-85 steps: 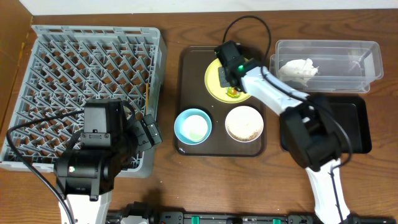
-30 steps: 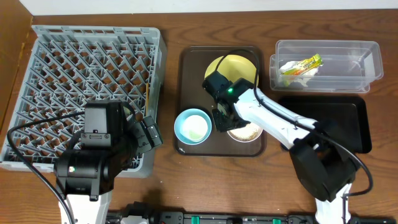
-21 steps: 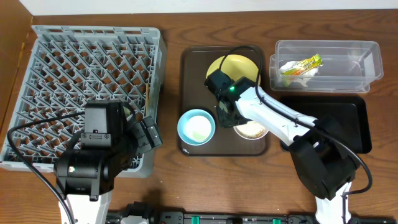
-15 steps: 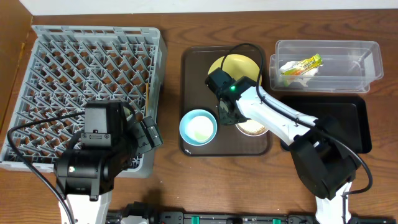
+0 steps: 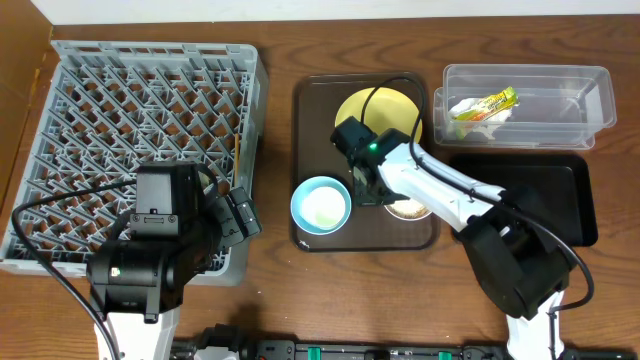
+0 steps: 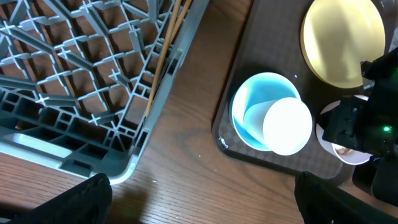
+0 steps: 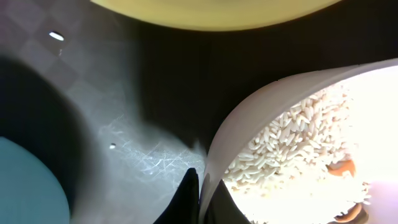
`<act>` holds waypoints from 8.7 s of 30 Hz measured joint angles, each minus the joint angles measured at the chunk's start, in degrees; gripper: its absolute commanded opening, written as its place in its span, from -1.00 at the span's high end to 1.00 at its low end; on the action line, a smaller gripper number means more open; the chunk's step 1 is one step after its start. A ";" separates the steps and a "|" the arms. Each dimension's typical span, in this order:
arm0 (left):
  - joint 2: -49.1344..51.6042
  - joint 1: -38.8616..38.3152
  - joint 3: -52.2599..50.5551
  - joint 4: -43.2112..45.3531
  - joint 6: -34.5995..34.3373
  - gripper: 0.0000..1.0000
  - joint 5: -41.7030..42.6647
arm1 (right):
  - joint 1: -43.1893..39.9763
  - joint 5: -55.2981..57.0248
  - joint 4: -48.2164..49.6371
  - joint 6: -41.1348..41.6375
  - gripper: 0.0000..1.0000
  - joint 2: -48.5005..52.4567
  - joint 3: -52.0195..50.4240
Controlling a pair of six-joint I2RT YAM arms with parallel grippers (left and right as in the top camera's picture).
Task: Sort waste into correct bins and load items into the dishwasher
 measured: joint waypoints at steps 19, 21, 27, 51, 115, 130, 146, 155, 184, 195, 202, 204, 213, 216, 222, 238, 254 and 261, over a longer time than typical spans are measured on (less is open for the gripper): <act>0.00 0.00 0.00 -0.70 0.00 -0.90 0.00 | -33.64 -46.05 -3.26 -21.33 0.98 -14.47 -2.71; 0.00 0.00 0.00 -0.70 0.00 -0.90 0.00 | -36.92 -51.76 -1.01 -24.63 0.98 -14.47 -6.29; 0.00 0.00 0.00 -0.66 0.00 -0.90 0.00 | -45.55 -71.69 14.36 -31.17 0.97 -14.47 -18.91; 0.00 0.00 0.00 -0.22 0.00 -0.90 0.00 | -57.59 -92.19 19.58 -36.59 0.97 -14.45 -26.34; 0.24 0.00 0.00 0.39 0.00 -0.90 0.00 | -3.54 -15.52 14.99 -26.84 0.98 -33.81 -22.75; 0.26 0.00 0.00 0.13 0.00 -0.90 0.00 | -1.20 -15.26 15.17 -24.17 -0.33 -23.26 -19.17; 0.26 0.00 0.00 0.37 -0.17 -0.98 2.19 | 0.79 -21.92 17.77 -21.68 0.29 -16.22 -12.37; 0.26 0.00 0.00 0.39 -0.17 -0.98 2.64 | 1.86 -22.51 18.62 -21.44 0.98 -12.55 -12.37; 12.20 4.55 0.11 34.69 -1.66 -0.99 69.20 | -20.74 -78.75 37.44 -24.59 0.98 -30.16 -5.46; 12.61 2.69 0.11 38.29 -1.60 -0.68 80.85 | -17.70 -79.10 39.10 -23.04 0.98 -30.14 -5.46; 12.63 0.37 0.11 38.18 -1.66 -0.44 80.76 | -15.74 -78.40 41.79 -20.96 0.98 -30.16 -5.46; 12.63 0.37 0.11 38.16 -1.64 -0.36 80.83 | -15.50 -78.01 41.81 -20.72 0.98 -30.16 -5.46; 12.52 -0.04 0.11 38.12 -2.64 -0.07 75.25 | -15.56 -76.26 39.85 -19.87 -0.38 -30.10 -5.49; 12.11 0.39 0.11 37.11 -2.97 -0.08 70.31 | -16.79 -75.80 37.07 -20.13 -0.40 -30.10 -5.46; 8.72 7.50 0.15 26.73 -3.15 -0.07 56.28 | -22.97 -74.25 27.39 -20.26 -0.46 -30.08 -5.46; 5.55 24.30 0.26 -0.24 -7.32 -0.09 -11.04 | -8.83 -39.10 4.42 -33.70 -0.54 -29.99 -5.53; 21.35 28.48 0.20 2.32 -9.42 -0.24 -17.00 | -5.60 -31.23 4.52 -34.40 -0.54 -29.99 -5.53; 26.99 31.15 0.13 3.19 -9.86 -0.13 -16.96 | -5.60 -31.17 3.21 -34.40 -0.55 -29.99 -5.53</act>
